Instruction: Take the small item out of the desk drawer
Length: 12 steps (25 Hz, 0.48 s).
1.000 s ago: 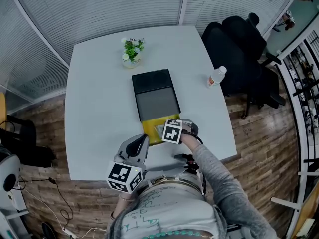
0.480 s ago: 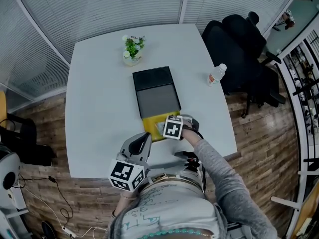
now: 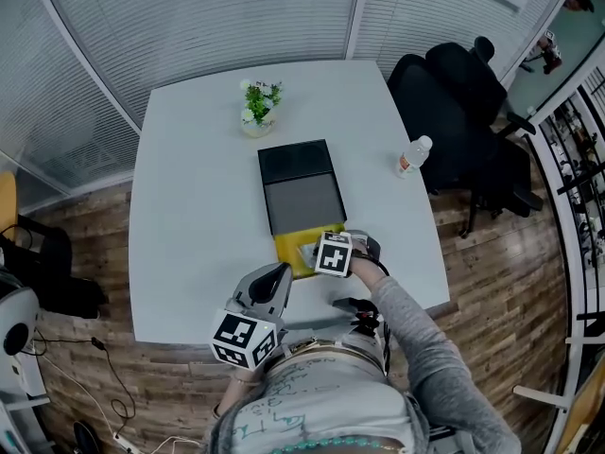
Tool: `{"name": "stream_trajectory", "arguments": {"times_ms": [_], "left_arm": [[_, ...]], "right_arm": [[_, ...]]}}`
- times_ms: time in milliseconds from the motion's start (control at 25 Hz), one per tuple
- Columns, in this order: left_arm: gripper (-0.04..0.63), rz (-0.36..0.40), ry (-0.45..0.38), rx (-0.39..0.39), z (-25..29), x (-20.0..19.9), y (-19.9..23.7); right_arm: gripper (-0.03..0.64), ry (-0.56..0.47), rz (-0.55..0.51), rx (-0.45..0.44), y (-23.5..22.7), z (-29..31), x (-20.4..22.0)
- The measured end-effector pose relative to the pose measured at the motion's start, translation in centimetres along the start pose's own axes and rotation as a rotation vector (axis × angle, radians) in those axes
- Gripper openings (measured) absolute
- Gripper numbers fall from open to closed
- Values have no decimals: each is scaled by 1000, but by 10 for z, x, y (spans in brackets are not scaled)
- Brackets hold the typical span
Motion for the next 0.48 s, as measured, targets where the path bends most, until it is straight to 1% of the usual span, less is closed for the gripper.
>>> {"name": "stream_trajectory", "arguments": {"times_ms": [280,480], "left_arm": [[-2,1,5,5,1,0,0],[-2,5,4,3,-1,-2,0]], "right_arm": [[3,-22,19,-11,2,-4,3],[3,-31,30,4,2,-15,5]]}}
Point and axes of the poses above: the fingertips, and each gripper's own axes: z forward along the fingers, y to its left, x out of its underside, the point moved 8 cm from there along -z, backward along the fingers, and after that the axes turned 11 degrees about x, right-handed, at the moved point
